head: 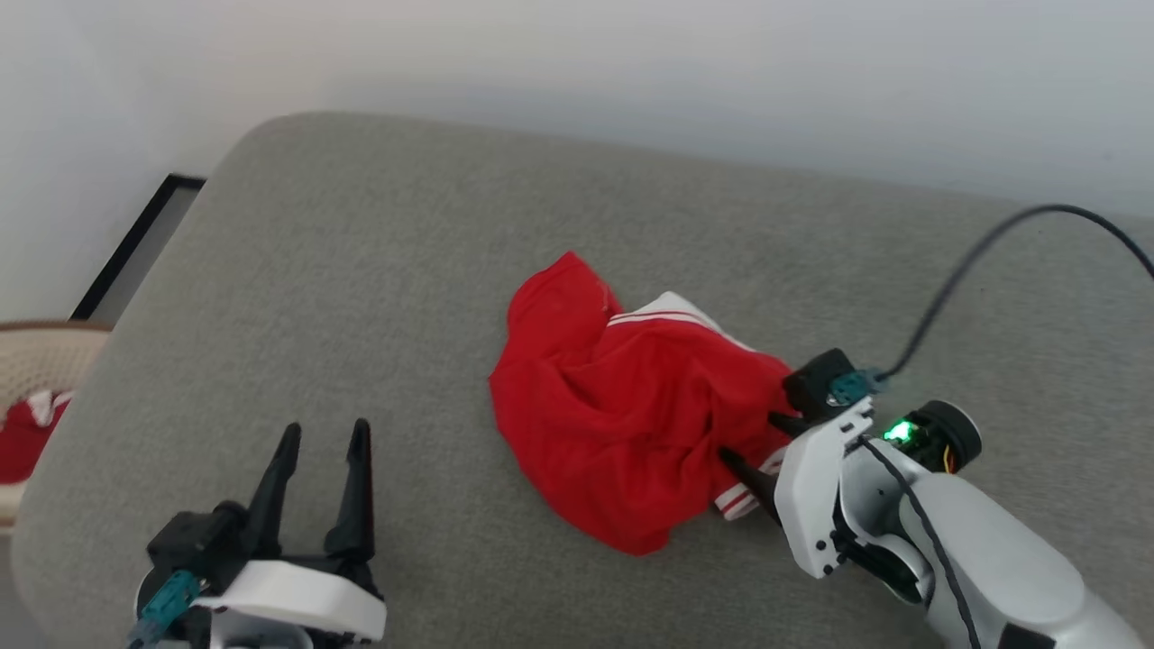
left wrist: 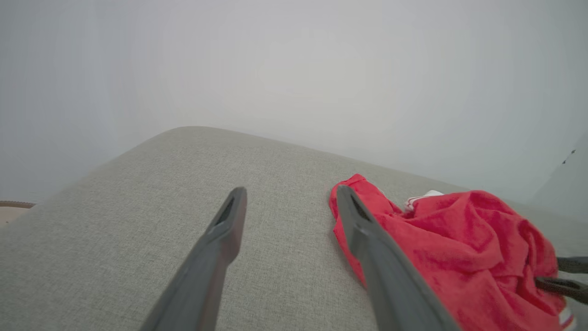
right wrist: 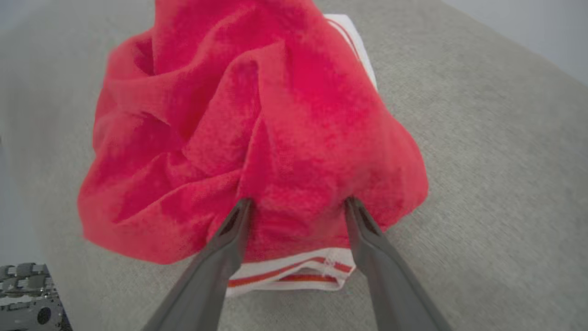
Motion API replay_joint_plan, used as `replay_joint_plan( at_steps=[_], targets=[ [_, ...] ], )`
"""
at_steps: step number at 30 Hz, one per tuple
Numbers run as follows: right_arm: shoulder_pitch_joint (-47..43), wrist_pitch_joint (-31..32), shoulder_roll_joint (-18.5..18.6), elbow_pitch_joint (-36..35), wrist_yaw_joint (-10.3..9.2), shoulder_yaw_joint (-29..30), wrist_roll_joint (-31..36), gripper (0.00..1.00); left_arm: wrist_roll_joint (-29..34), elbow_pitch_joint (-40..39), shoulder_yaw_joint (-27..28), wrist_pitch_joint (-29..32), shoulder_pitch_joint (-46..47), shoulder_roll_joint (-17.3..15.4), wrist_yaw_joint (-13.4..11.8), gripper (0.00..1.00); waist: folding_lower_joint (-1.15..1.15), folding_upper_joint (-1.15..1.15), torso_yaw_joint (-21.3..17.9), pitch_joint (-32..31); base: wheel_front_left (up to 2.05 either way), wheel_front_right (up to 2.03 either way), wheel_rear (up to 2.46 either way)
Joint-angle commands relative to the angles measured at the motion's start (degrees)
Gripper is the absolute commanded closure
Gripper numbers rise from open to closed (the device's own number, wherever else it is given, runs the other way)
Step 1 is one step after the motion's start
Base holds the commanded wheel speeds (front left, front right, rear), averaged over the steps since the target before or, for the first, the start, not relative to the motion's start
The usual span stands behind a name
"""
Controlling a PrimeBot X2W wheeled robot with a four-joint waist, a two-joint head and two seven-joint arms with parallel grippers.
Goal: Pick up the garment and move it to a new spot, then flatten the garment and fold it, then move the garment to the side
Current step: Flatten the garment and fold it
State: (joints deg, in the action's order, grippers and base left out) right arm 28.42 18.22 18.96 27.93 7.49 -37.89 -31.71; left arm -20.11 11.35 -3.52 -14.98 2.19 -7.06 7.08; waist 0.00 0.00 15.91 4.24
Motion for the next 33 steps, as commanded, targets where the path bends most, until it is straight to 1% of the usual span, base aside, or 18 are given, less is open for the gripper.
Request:
replay_joint_plan(
  at_steps=[1,5,6,7,9,12,16,19,23,24,28,31,33],
  targets=[
    [1.5,0.9,0.3,1.3,0.0,-1.6,-0.5,0.0,0.0,0.2,-0.3,-0.3,1.1,0.2,0.3,0.0,0.0,0.0,1.6,1.7,0.0,0.0,0.0],
    [4.9,2.0,-0.1,6.2,0.0,-6.3,-1.8,0.0,-0.4,0.9,-0.8,-0.3,2.7,0.7,0.4,0.0,0.0,0.0,2.6,2.9,0.0,0.0,0.0],
    [5.7,2.0,-0.3,7.3,0.0,-7.6,-2.1,0.53,-0.8,1.1,-0.8,-0.3,3.0,0.9,0.4,0.0,0.0,0.0,2.8,3.1,0.0,0.0,0.0],
    [6.5,1.6,-0.4,8.4,0.0,-8.2,-2.8,1.0,-1.0,1.2,-0.8,-0.3,3.3,0.9,0.4,0.0,0.0,0.0,2.9,3.2,0.0,0.0,0.0],
    [7.9,0.9,-0.6,10.0,0.0,-9.3,-4.0,1.0,-1.1,1.6,-0.8,-0.3,3.6,0.9,0.4,0.0,0.0,0.0,2.9,3.4,0.0,0.0,0.0],
    [9.8,-0.4,-0.1,9.9,0.0,-10.7,-6.0,1.0,-1.5,1.8,-0.1,-0.3,3.5,0.9,0.4,0.0,0.0,0.0,2.4,3.3,0.0,0.0,0.0],
    [11.5,-1.2,3.0,6.0,0.0,-12.5,-8.2,1.0,-1.9,1.4,1.1,-0.3,2.5,0.5,0.4,0.0,0.0,0.0,1.0,2.8,0.0,0.0,0.0],
    [11.1,-0.3,6.5,1.6,0.0,-12.8,-9.9,1.0,-2.3,0.9,2.1,-0.3,1.9,0.3,0.4,0.0,0.0,0.0,-0.3,2.6,0.0,0.0,0.0],
    [8.4,2.0,11.8,-5.0,0.0,-10.6,-11.6,1.0,-2.5,0.4,3.2,-0.3,1.0,0.1,0.4,0.0,0.0,0.0,-2.0,2.3,0.0,0.0,0.0],
    [8.4,2.0,11.8,-5.0,0.0,-10.6,-11.6,1.0,-2.5,0.4,3.2,-0.3,1.0,0.1,0.4,0.0,0.0,0.0,-2.0,2.3,0.0,0.0,0.0],
    [3.5,5.8,16.8,-11.0,0.0,-6.2,-12.8,1.0,-2.8,0.0,3.7,-0.3,0.9,0.0,0.4,0.0,0.0,0.0,-3.2,2.3,0.0,0.0,0.0],
    [-2.1,9.1,18.6,-14.3,0.0,-2.2,-13.6,1.0,-2.8,-0.1,3.9,-0.3,0.7,-0.2,0.4,0.0,0.0,0.0,-3.8,2.4,0.0,0.0,0.0],
    [-6.0,10.4,18.5,-16.1,0.0,0.9,-13.8,1.0,-2.9,-0.1,3.9,-0.3,0.8,-0.2,0.4,0.0,0.0,0.0,-4.1,2.6,0.0,0.0,0.0]
  ],
)
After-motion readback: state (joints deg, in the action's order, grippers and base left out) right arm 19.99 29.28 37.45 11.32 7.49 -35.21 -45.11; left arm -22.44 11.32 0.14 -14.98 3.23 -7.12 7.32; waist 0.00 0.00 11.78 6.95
